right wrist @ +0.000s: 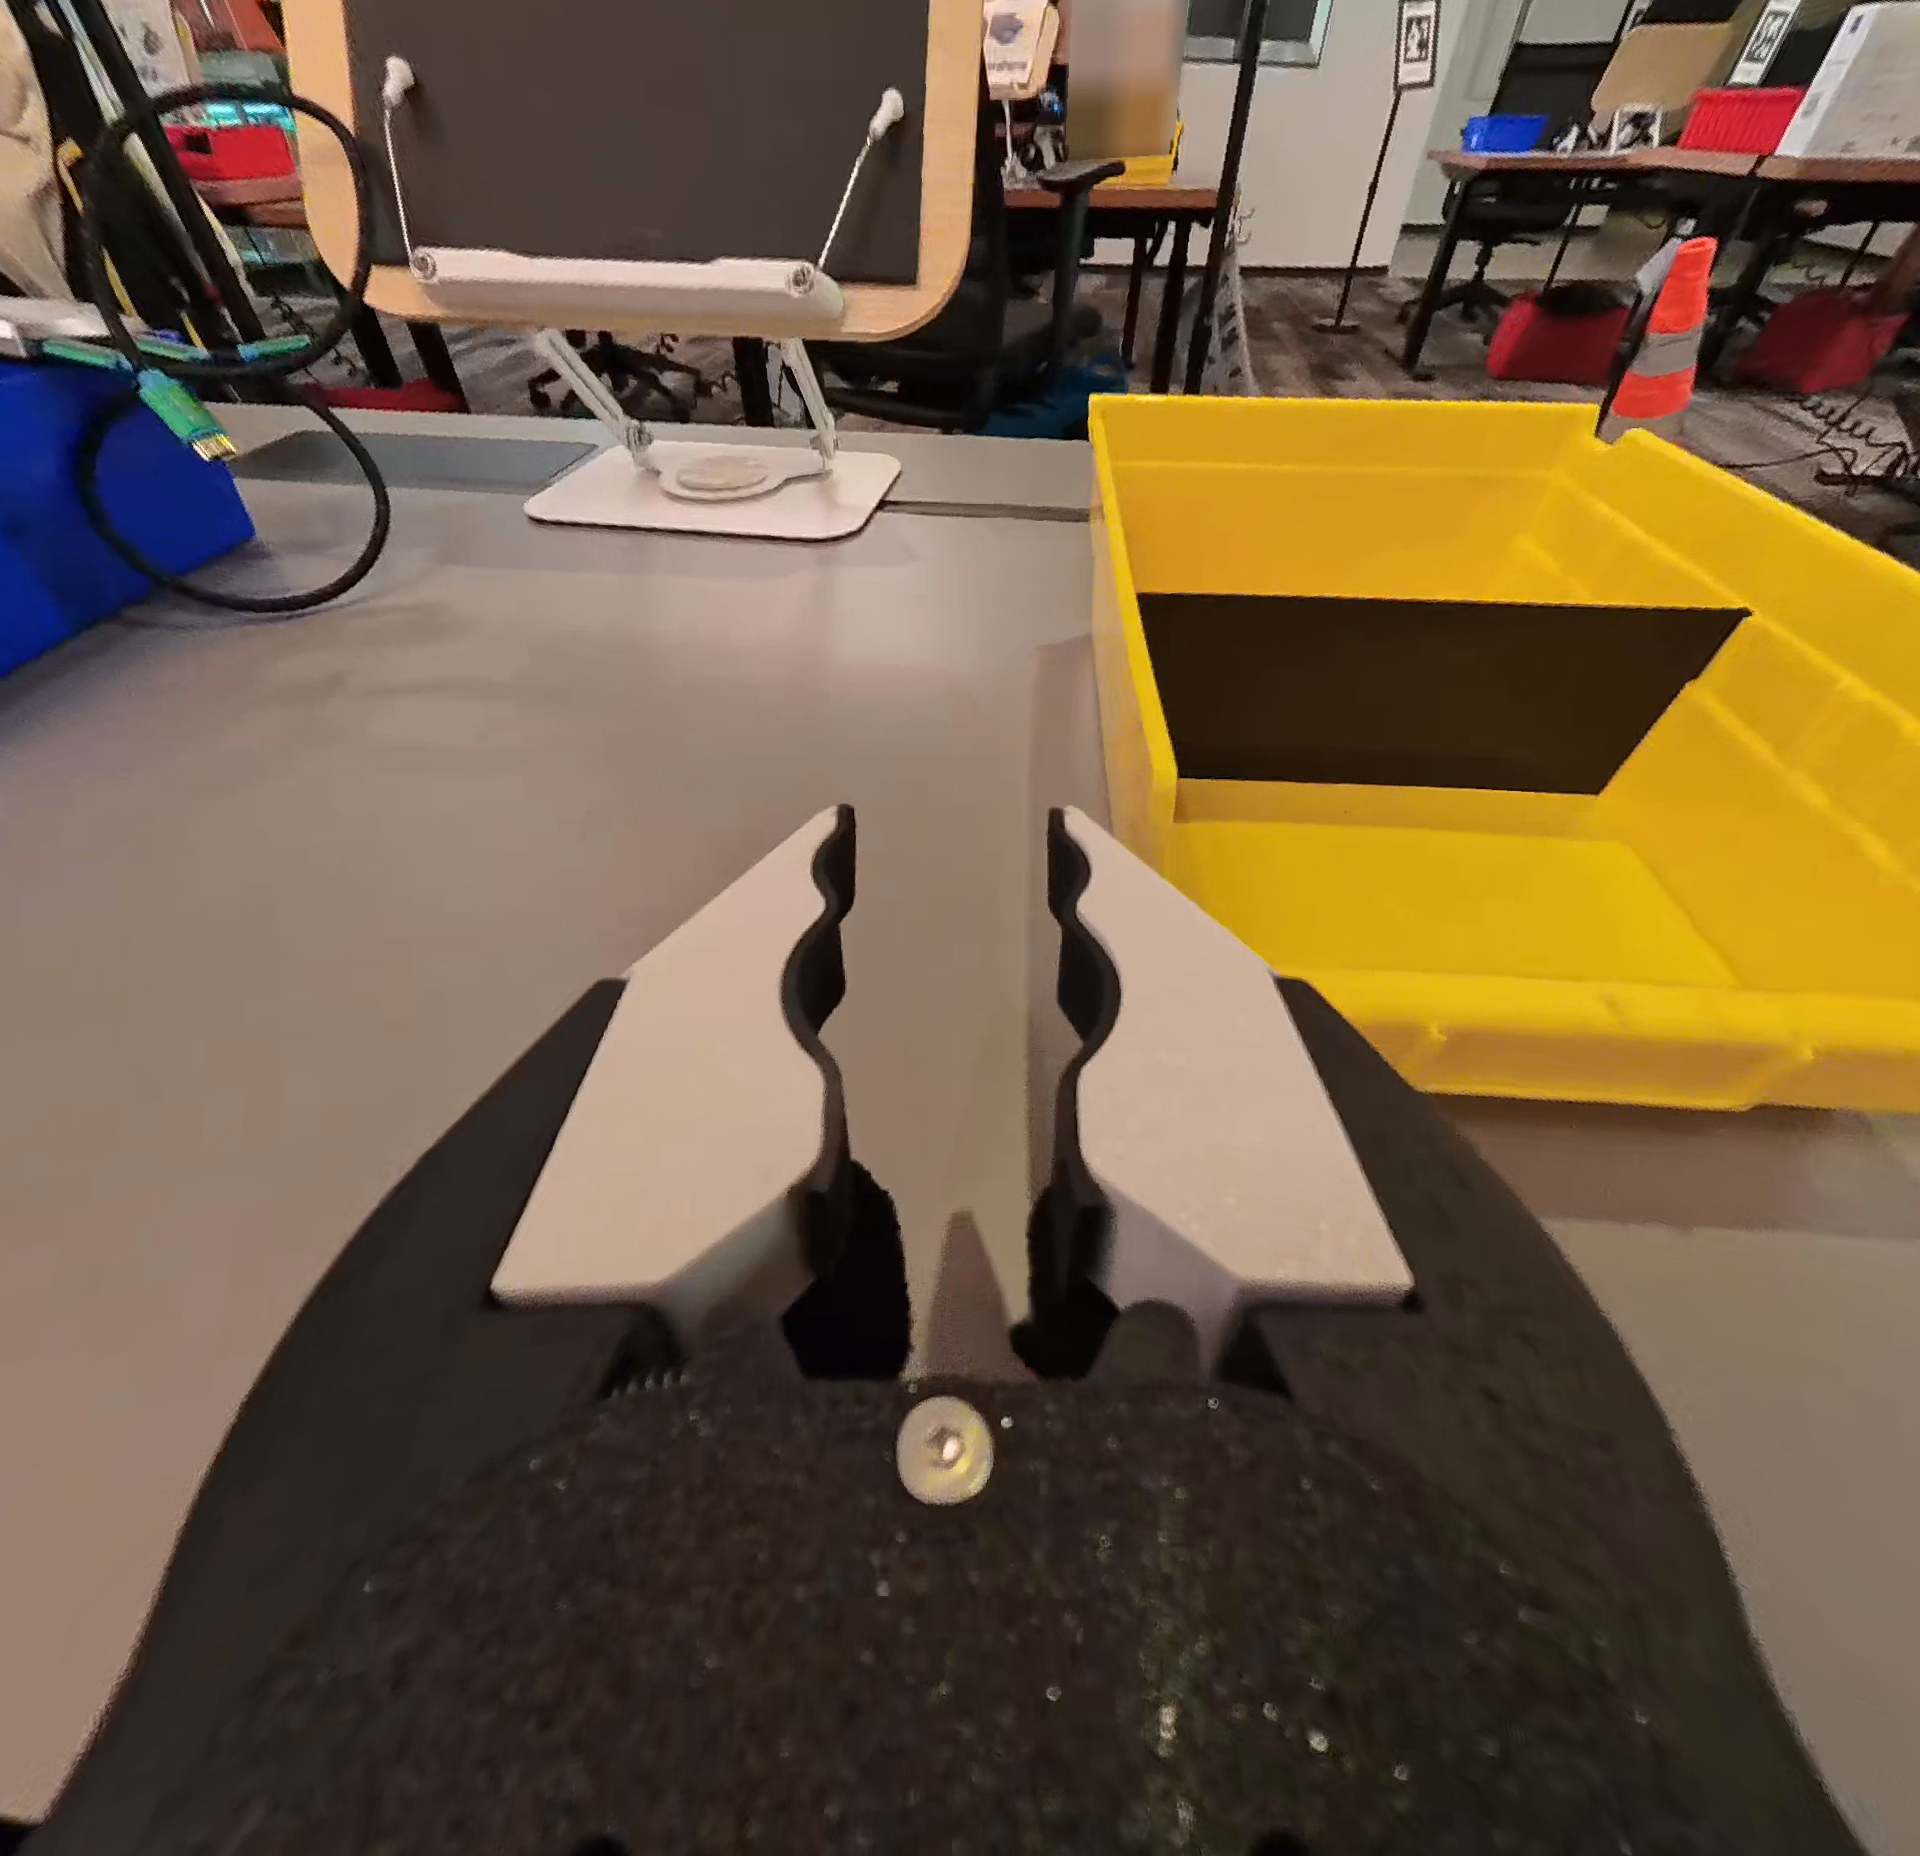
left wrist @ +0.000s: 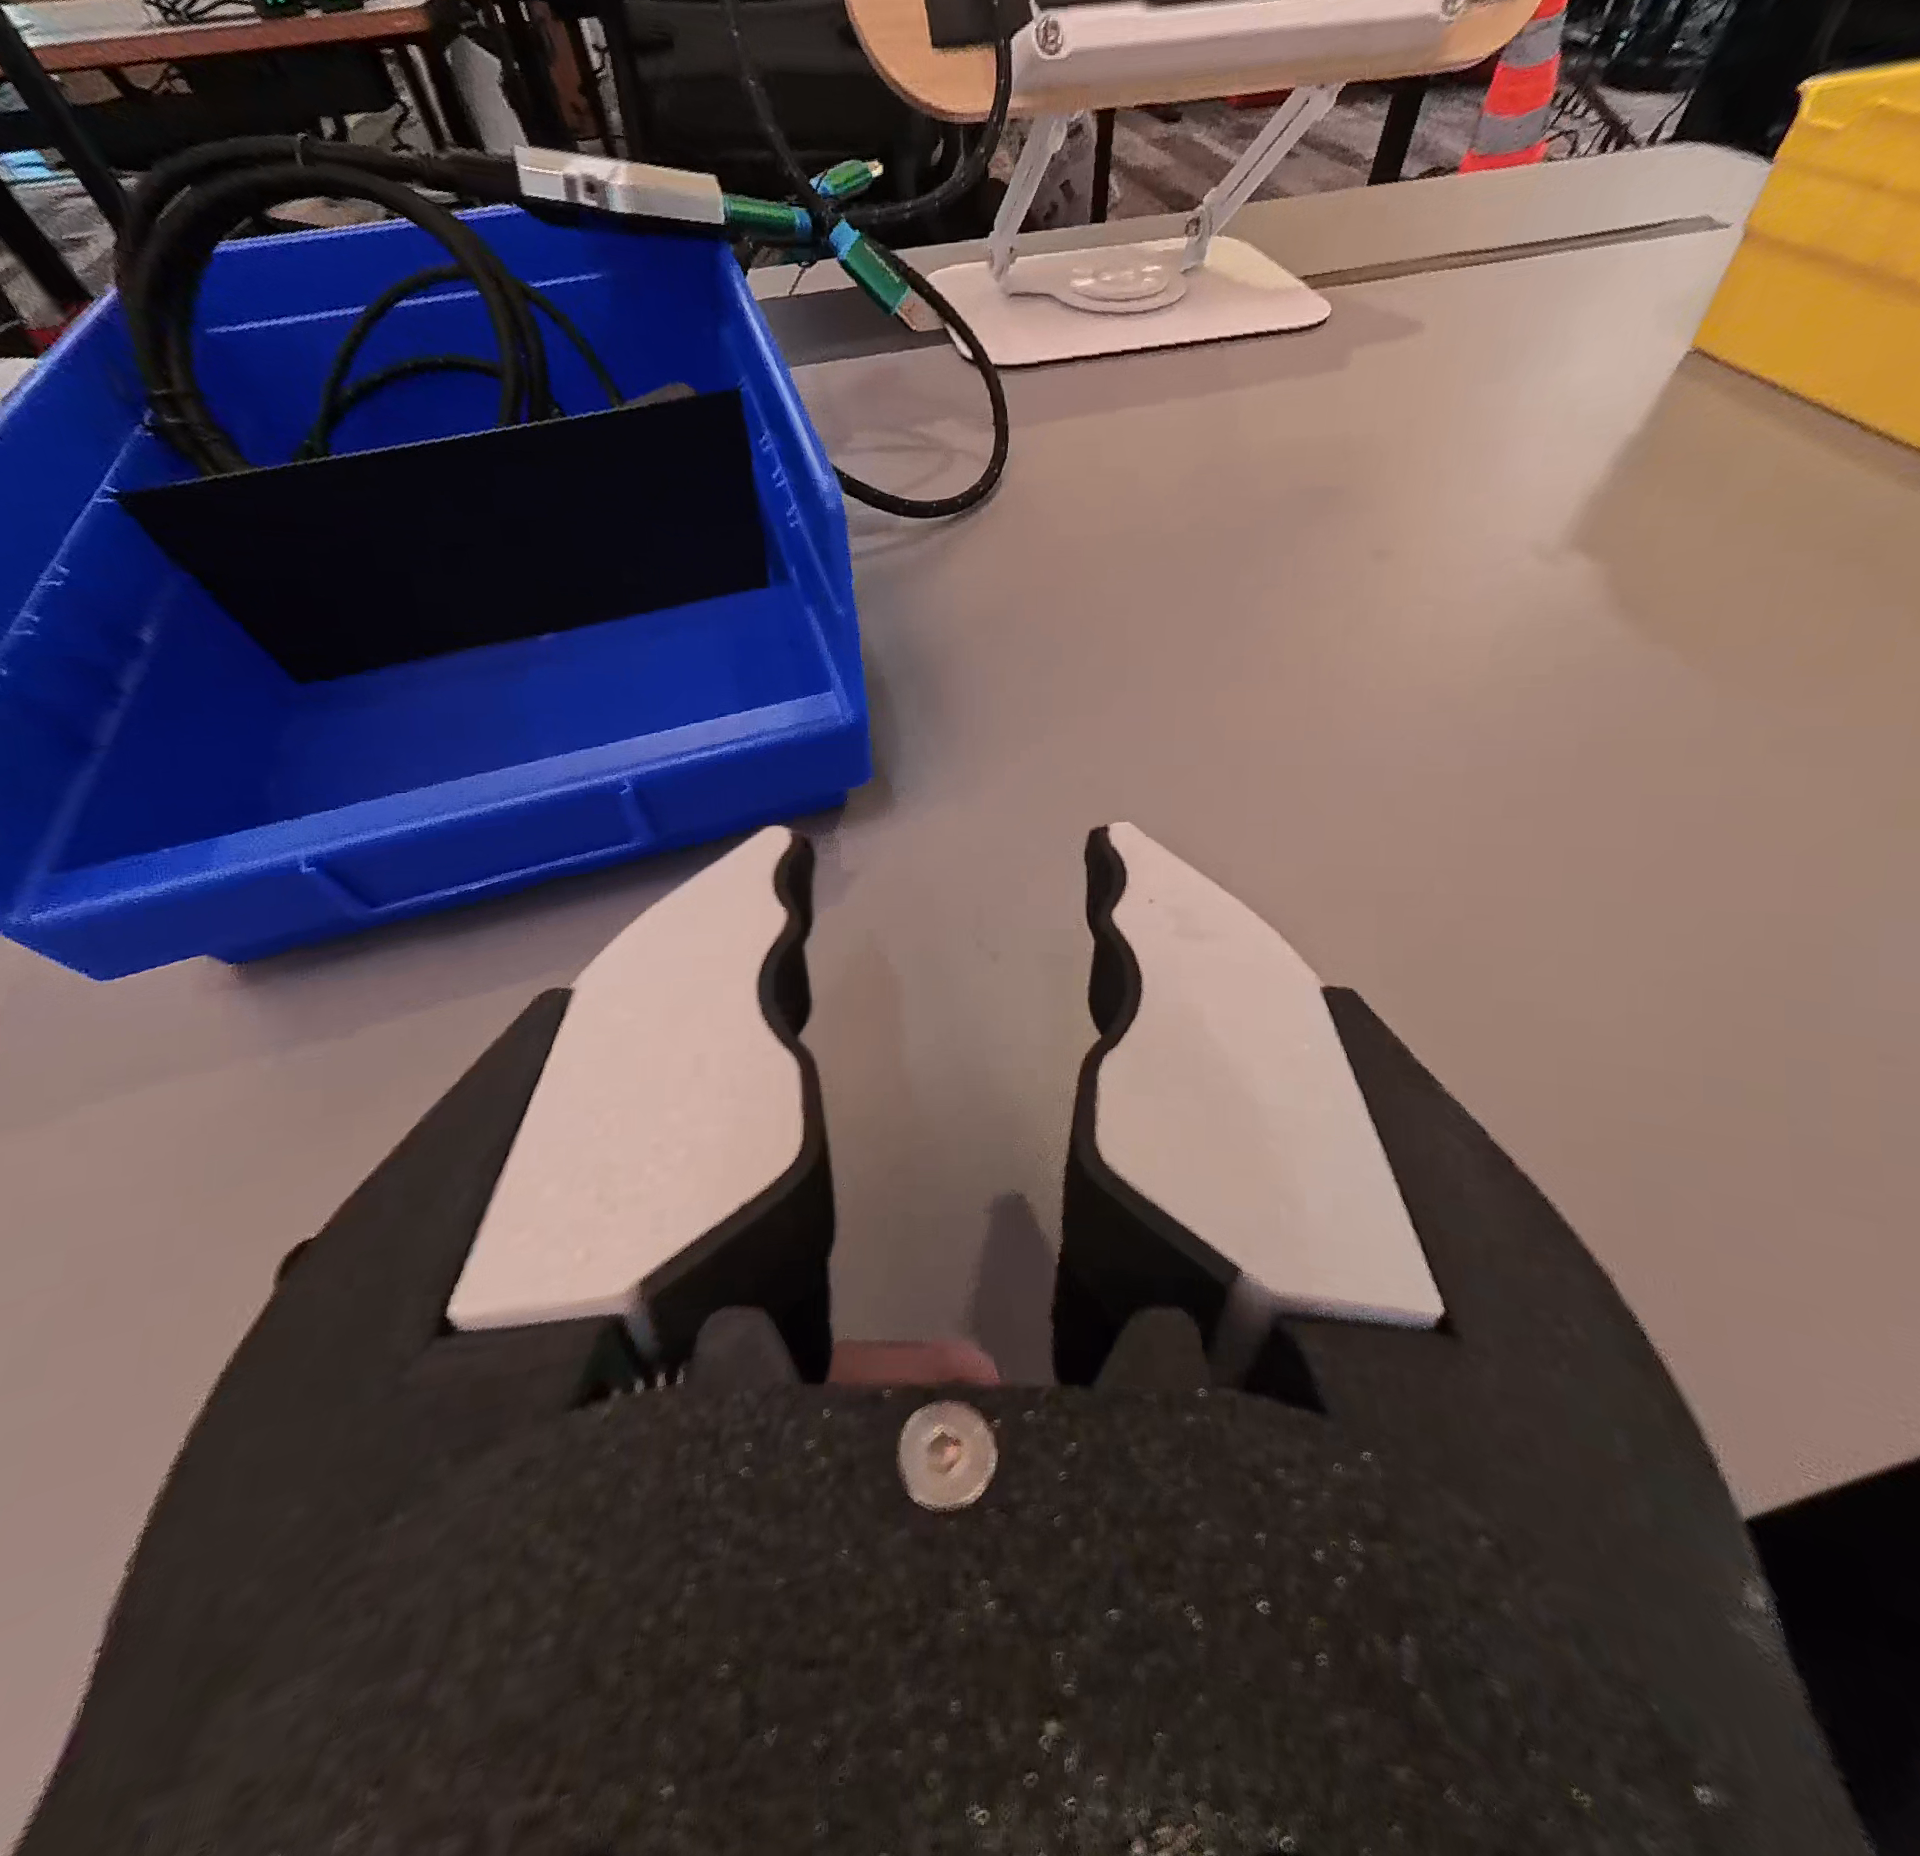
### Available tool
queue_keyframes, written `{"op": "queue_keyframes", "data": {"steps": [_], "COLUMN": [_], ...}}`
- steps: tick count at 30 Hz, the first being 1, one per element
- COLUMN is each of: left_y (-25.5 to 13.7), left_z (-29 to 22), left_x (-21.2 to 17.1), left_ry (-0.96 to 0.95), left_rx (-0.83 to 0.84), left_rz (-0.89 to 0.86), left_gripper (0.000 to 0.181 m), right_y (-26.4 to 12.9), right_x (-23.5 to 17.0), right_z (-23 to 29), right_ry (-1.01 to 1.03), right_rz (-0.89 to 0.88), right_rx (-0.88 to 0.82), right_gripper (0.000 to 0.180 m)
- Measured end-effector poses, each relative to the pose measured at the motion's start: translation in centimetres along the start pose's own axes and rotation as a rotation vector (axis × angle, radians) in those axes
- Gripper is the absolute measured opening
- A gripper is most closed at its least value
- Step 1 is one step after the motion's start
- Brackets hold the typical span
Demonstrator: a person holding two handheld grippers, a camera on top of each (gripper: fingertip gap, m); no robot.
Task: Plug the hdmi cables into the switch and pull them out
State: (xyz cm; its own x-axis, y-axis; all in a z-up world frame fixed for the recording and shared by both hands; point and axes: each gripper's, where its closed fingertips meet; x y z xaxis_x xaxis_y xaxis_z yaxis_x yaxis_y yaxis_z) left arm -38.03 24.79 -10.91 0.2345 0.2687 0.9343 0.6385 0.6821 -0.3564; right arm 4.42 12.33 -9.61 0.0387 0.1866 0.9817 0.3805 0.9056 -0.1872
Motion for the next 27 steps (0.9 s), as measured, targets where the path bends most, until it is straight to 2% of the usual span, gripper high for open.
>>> {"op": "queue_keyframes", "data": {"steps": [8, 13, 14, 17, 18, 21, 24, 26, 27], "left_y": [1.5, 6.7, 7.9, 9.9, 10.0, 8.8, 6.3, 4.7, 4.3], "left_z": [1.6, 3.6, 4.1, 6.1, 6.3, 6.3, 5.0, 4.3, 3.8], "left_x": [-0.5, 2.3, 2.4, 2.0, 1.9, 1.3, 0.3, -0.3, -0.4], "left_ry": [-0.019, 0.031, 0.056, 0.124, 0.098, 0.071, -0.063, -0.088, -0.101], "left_rx": [0.039, 0.042, 0.052, 0.143, 0.166, 0.211, 0.179, 0.19, 0.19], "left_rz": [0.06, 0.092, 0.125, 0.236, 0.255, 0.309, 0.274, 0.255, 0.244], "left_gripper": [0.058, 0.059, 0.054, 0.016, 0.007, 0.004, 0.002, 0.003, 0.003], "right_y": [0.1, -0.1, -0.2, -0.1, 0.2, 2.0, 3.5, 4.1, 4.3], "right_x": [-1.8, -2.5, -2.3, -1.8, -1.6, -1.8, -2.5, -2.6, -2.5], "right_z": [-1.4, -1.6, -1.8, -3.1, -3.5, -4.4, -3.8, -3.7, -3.9], "right_ry": [0.001, 0.028, 0.027, 0.019, 0.023, -0.005, -0.053, -0.066, -0.061], "right_rz": [0.117, 0.164, 0.161, 0.149, 0.146, 0.159, 0.181, 0.192, 0.188], "right_rx": [-0.015, 0.005, 0.003, -0.022, -0.023, -0.044, -0.048, -0.078, -0.103], "right_gripper": [0.037, 0.039, 0.039, 0.04, 0.041, 0.043, 0.041, 0.031, 0.018]}}
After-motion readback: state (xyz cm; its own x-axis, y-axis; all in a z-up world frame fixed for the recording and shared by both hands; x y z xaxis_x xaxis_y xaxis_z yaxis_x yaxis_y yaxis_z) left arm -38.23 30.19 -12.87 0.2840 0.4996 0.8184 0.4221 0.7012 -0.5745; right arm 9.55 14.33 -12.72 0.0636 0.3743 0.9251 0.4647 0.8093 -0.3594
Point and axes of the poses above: each gripper's, where its closed fingertips meet, y out along the fingers, x out of its top, z = x × y across the jaws, and after that the axes turned 11 degrees about -x, right-handed
